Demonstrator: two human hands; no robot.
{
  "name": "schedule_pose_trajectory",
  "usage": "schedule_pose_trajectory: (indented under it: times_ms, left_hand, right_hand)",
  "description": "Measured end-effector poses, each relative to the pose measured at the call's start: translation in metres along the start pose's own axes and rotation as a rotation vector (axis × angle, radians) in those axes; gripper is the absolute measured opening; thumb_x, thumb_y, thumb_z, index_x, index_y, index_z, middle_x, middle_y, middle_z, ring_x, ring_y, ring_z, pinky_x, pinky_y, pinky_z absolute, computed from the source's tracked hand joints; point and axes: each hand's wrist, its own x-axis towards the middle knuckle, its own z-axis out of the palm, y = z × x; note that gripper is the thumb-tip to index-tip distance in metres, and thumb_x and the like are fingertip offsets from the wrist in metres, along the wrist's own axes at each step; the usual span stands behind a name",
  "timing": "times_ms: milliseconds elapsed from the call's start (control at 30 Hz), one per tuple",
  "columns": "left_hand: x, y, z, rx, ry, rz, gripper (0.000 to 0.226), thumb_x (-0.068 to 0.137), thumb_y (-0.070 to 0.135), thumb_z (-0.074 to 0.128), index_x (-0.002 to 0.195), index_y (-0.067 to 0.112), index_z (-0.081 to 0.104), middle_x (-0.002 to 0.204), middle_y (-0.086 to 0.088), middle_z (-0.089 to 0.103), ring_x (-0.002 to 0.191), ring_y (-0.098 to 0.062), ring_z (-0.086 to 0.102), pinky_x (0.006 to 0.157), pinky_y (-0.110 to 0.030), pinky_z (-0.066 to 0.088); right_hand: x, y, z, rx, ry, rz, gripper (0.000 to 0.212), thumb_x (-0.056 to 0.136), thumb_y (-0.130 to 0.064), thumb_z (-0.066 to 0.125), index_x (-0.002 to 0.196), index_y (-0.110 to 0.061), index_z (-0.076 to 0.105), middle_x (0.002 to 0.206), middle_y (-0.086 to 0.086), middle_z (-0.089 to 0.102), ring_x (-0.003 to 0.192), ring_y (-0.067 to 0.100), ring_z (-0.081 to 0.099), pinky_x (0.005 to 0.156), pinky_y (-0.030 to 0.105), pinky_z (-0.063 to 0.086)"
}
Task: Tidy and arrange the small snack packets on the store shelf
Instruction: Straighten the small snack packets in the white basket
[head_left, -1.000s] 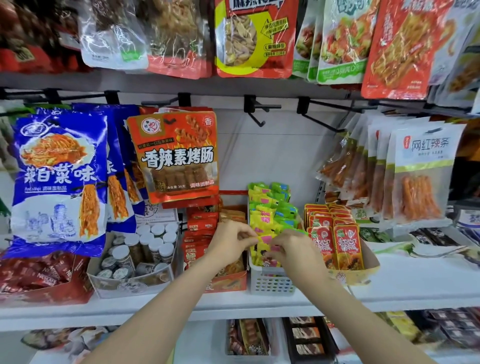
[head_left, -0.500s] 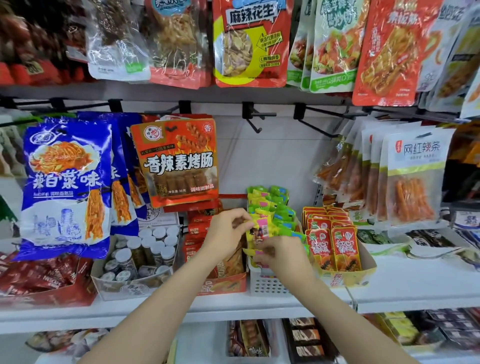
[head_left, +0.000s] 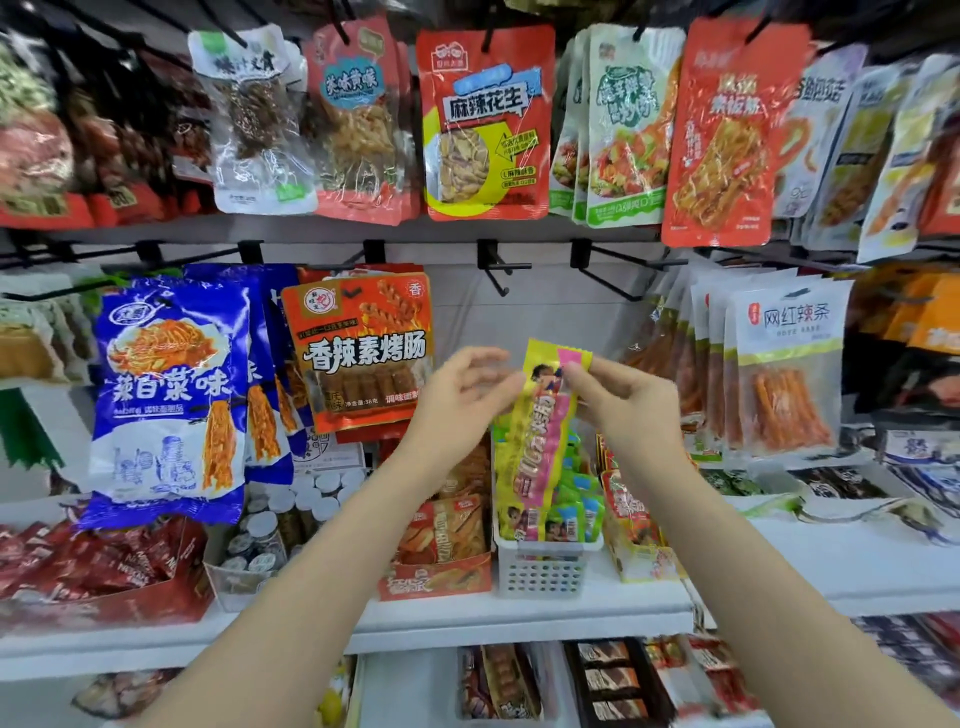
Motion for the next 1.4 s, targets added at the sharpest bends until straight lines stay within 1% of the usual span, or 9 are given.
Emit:
schedule_pose_trajectory:
  times_ms: [133,267,467,600,733,833,933,1200,1400]
  left_hand:
    - [-0.045,-0.033,0.001,0.057,-0.209,-0.217,0.021,0.088,0.017,0.072,0.107,0.009,0.067,0.097,0.002,0.074,0.085,-0.005,0.069,0.071,-0.014,0.053]
    - [-0.082,-0.054,0.004,-0.127,-0.189,-0.327,0.010,0.092,0.008,0.066,0.094,-0.001,0.064,0.077,-0.006,0.074,0.075,-0.020,0.073,0.079,-0.043,0.053]
    - [-0.101,-0.044,0.003,-0.166,-0.177,-0.332,0.011,0.092,0.010,0.065,0.092,0.000,0.060,0.074,-0.008,0.073,0.066,-0.015,0.071,0.064,-0.026,0.049]
    - [-0.111,-0.041,0.003,-0.393,-0.221,-0.371,0.015,0.097,0.014,0.056,0.089,0.001,0.060,0.101,-0.022,0.069,0.089,-0.024,0.071,0.080,-0.031,0.058]
    - [-0.113,-0.036,0.009,-0.858,-0.326,-0.574,0.047,0.099,0.046,0.041,0.097,0.006,0.066,0.128,-0.025,0.062,0.118,-0.042,0.059,0.105,-0.058,0.043]
    - [-0.113,-0.033,0.014,-0.894,-0.411,-0.593,0.048,0.089,0.033,0.065,0.124,0.002,0.060,0.121,-0.023,0.066,0.095,-0.031,0.068,0.083,-0.046,0.057]
    - [-0.112,-0.031,0.014,-1.014,-0.478,-0.591,0.055,0.071,0.022,0.088,0.116,0.000,0.065,0.093,-0.015,0.066,0.074,-0.021,0.062,0.067,-0.035,0.054]
    - [-0.109,-0.026,0.021,-0.438,-0.161,-0.405,0.040,0.083,0.016,0.072,0.119,0.011,0.056,0.096,-0.014,0.075,0.076,-0.026,0.070,0.069,-0.040,0.053]
    - [-0.115,-0.027,0.017,-0.404,-0.171,-0.327,0.038,0.091,0.003,0.065,0.127,0.015,0.056,0.108,-0.013,0.074,0.098,-0.030,0.071,0.090,-0.050,0.053]
  right_hand:
    - [-0.002,-0.015,-0.009,0.148,0.026,0.126,0.004,0.084,-0.018,0.076,0.085,-0.021,0.078,0.083,0.002,0.077,0.072,0.008,0.068,0.061,0.019,0.054]
    - [-0.010,-0.017,-0.014,0.167,0.027,0.211,0.008,0.085,-0.013,0.074,0.092,-0.010,0.075,0.087,0.013,0.075,0.071,0.015,0.068,0.064,0.025,0.058]
    - [-0.019,-0.014,-0.032,0.186,0.027,0.253,0.005,0.085,-0.011,0.073,0.089,-0.010,0.075,0.094,0.017,0.075,0.088,0.028,0.070,0.089,0.045,0.057]
    - [-0.030,-0.012,-0.033,0.259,-0.027,0.281,0.015,0.087,-0.010,0.071,0.073,-0.012,0.076,0.083,0.008,0.076,0.074,0.017,0.071,0.070,0.031,0.061]
    - [-0.034,-0.017,-0.025,0.382,-0.222,0.336,0.011,0.092,-0.014,0.064,0.097,-0.010,0.072,0.084,-0.001,0.073,0.070,0.009,0.067,0.062,0.021,0.054]
    - [-0.036,-0.021,-0.016,0.416,-0.274,0.364,0.027,0.091,-0.015,0.064,0.115,-0.002,0.065,0.098,0.006,0.067,0.085,0.016,0.060,0.080,0.028,0.051]
    - [-0.037,-0.023,-0.015,0.460,-0.288,0.339,0.023,0.090,-0.015,0.064,0.110,-0.004,0.066,0.095,0.005,0.070,0.082,0.015,0.065,0.076,0.026,0.055]
    - [-0.042,-0.021,-0.027,0.322,-0.379,0.372,0.050,0.093,-0.050,0.052,0.103,-0.008,0.076,0.109,0.013,0.073,0.103,0.024,0.070,0.085,0.035,0.059]
    - [-0.042,-0.027,-0.020,0.154,-0.166,0.238,0.019,0.091,-0.016,0.067,0.101,-0.001,0.073,0.096,0.014,0.076,0.092,0.028,0.073,0.079,0.037,0.060]
